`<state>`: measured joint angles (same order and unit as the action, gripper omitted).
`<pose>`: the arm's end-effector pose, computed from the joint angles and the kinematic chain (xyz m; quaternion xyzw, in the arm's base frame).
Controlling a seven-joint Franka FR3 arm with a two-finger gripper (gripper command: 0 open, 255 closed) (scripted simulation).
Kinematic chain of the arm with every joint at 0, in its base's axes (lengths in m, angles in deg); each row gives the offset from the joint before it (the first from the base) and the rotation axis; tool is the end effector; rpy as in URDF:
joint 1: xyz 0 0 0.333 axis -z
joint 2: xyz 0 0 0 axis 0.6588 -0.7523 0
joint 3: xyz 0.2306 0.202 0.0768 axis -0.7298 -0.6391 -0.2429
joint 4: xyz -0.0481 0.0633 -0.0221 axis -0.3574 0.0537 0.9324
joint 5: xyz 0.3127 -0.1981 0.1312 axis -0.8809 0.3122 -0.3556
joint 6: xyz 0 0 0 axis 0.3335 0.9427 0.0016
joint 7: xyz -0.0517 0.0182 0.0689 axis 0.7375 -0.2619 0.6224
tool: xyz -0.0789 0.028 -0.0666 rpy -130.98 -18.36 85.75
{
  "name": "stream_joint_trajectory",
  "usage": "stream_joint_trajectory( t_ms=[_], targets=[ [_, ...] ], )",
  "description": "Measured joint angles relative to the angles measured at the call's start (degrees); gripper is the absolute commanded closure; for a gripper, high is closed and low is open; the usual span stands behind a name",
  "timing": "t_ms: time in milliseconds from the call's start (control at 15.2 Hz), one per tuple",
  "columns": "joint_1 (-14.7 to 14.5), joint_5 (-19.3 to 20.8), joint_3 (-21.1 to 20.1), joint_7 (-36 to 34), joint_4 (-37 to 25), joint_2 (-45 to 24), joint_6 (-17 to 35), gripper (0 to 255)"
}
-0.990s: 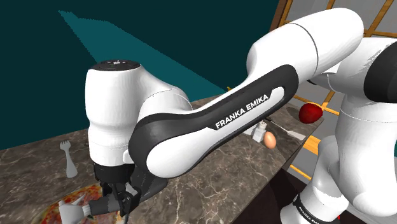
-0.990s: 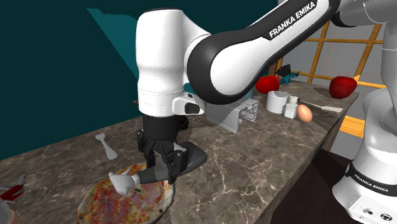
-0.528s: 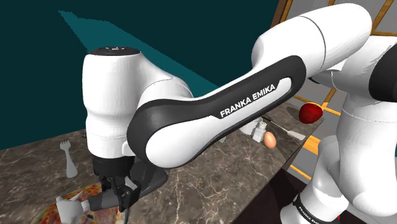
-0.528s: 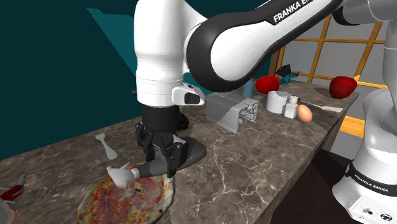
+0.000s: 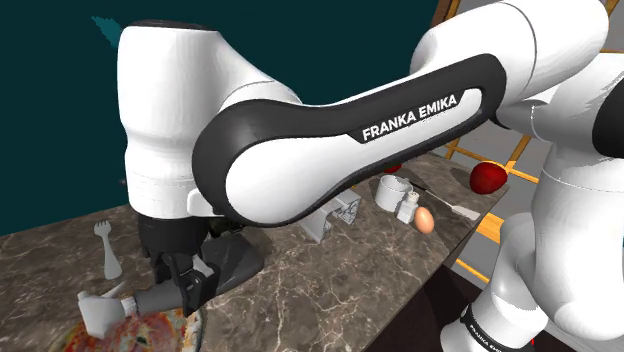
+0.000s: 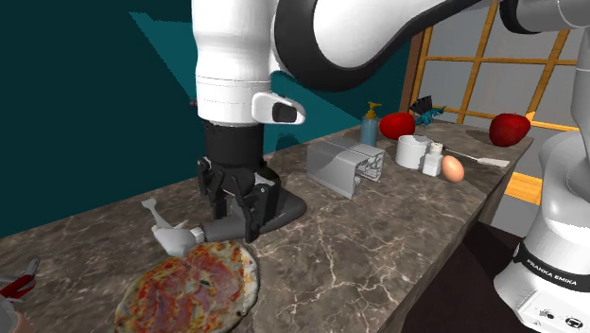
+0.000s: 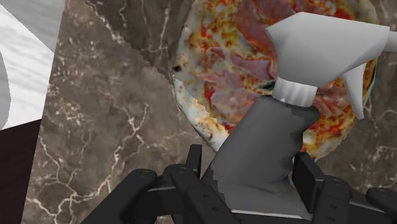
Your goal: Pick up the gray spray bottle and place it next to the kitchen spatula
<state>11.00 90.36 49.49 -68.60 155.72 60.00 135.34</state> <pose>0.3936 0.5097 0.4495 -0.7669 0.6395 0.0273 0.0459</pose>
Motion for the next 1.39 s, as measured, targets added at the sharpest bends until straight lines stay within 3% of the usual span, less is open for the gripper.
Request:
stream_joint_trajectory(
  t_ms=[792,1386],
  targets=[
    [0.0,-0.7,-0.3,0.3,-7.4,1.4,-8.7,255],
    [7.2,-7.9,3.0,12.0,8.8,15.6,-6.0,255]
  ],
)
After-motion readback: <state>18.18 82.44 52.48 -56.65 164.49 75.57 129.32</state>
